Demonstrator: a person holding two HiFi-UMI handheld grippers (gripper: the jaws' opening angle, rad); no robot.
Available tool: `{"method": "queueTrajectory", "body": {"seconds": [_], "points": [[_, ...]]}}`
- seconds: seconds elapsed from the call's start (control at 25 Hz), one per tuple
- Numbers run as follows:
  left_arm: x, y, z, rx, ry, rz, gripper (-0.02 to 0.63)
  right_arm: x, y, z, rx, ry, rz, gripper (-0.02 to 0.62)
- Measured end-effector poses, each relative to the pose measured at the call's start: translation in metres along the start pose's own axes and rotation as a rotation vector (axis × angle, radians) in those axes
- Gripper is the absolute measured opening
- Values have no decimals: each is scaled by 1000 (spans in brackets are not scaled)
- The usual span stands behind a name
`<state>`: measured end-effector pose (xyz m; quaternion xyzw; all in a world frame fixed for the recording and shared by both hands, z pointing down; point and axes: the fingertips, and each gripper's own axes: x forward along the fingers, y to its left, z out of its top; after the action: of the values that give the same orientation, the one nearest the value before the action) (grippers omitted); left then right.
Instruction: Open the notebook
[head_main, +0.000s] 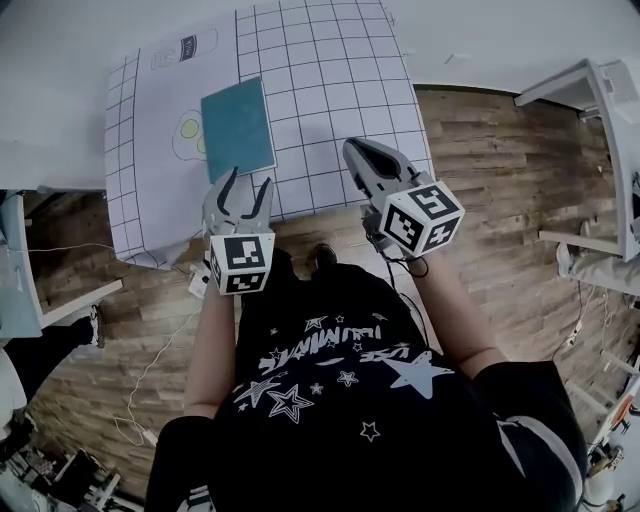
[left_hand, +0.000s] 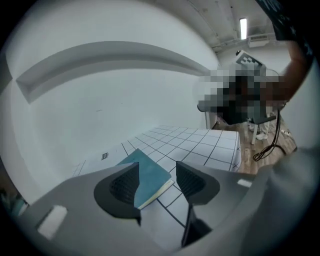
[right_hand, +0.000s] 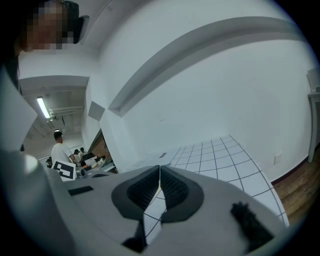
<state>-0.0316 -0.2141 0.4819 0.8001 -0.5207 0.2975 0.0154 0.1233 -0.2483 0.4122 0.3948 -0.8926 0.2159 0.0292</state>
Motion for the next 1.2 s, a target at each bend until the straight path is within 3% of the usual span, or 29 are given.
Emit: {"method": "queueTrajectory", "body": {"seconds": [0.2,0.44,0.64,1.0,1.2], "points": [[31,-7,-9,208,63,9,249,12,-8,-1,10,16,-20,17],[61,-11,-27,318,146,11,258,23,-18,-2,20,31,-39,17],[72,-14,-30,339,173,8,258,26,-27,-5,34,37,-53,17],[77,-9,-36,393,281,114,254,24,-30,-11,43,48,-43,17],[78,-14,-41,412,328,118,145,18,-33,-9,40,46,-37,17]]}}
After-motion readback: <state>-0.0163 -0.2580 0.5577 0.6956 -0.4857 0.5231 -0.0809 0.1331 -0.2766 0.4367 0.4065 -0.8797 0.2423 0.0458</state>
